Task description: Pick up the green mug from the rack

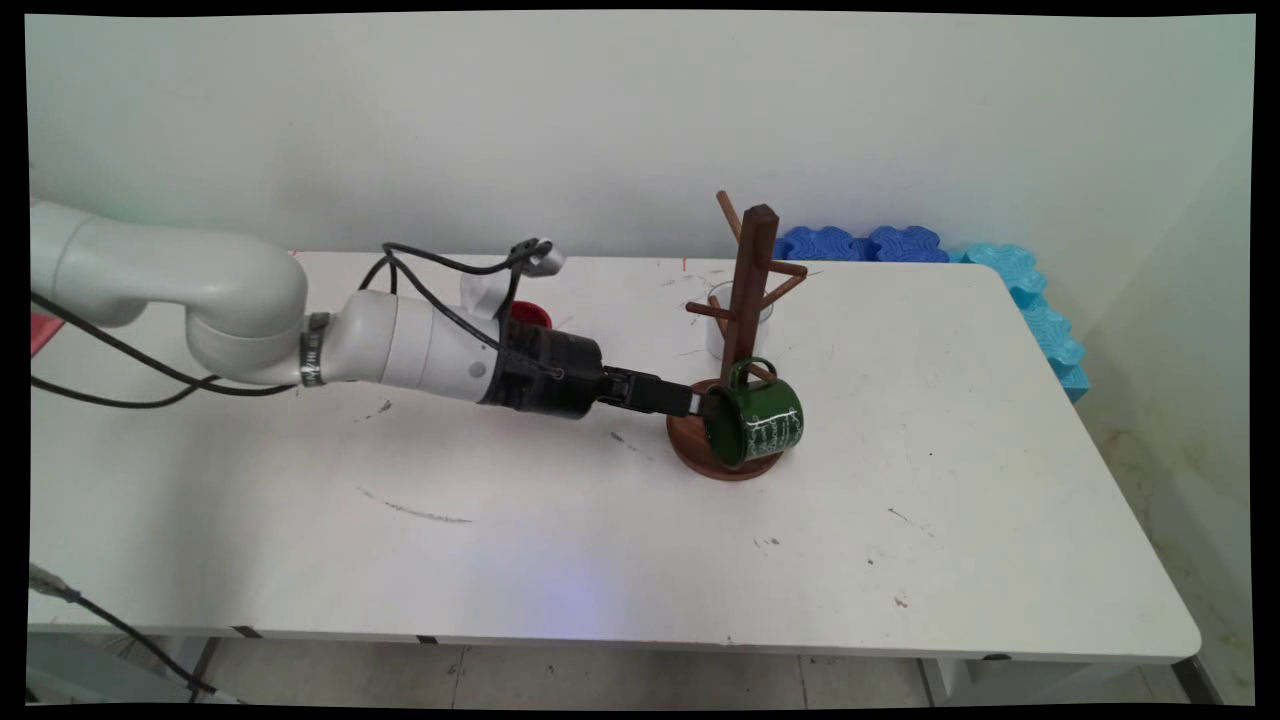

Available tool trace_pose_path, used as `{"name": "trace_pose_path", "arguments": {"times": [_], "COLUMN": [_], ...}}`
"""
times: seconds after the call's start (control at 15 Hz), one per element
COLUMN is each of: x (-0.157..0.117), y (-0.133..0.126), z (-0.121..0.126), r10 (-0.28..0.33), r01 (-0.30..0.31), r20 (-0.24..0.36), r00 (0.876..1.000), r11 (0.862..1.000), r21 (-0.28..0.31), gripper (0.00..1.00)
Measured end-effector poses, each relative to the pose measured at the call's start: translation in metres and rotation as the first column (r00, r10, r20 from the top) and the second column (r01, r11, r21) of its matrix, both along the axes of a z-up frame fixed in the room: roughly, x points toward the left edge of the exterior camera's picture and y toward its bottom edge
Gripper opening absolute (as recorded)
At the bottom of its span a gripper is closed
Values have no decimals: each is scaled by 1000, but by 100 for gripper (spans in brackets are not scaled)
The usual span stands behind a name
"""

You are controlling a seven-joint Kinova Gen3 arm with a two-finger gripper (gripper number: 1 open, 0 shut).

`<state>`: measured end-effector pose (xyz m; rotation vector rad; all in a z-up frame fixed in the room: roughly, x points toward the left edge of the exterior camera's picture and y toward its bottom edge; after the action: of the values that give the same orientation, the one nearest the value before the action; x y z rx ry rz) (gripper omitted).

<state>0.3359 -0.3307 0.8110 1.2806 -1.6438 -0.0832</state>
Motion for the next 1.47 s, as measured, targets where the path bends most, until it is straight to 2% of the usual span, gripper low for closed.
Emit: {"name": "trace_pose_path", "arguments": {"times": [1.47], "x": [-31], "y": [-13], "z": [-20], "r10": [28], "r01": [-28], "r20": [-12], "r00": [1000], "r11": [1000], "r21": [-6], "gripper": [100]}}
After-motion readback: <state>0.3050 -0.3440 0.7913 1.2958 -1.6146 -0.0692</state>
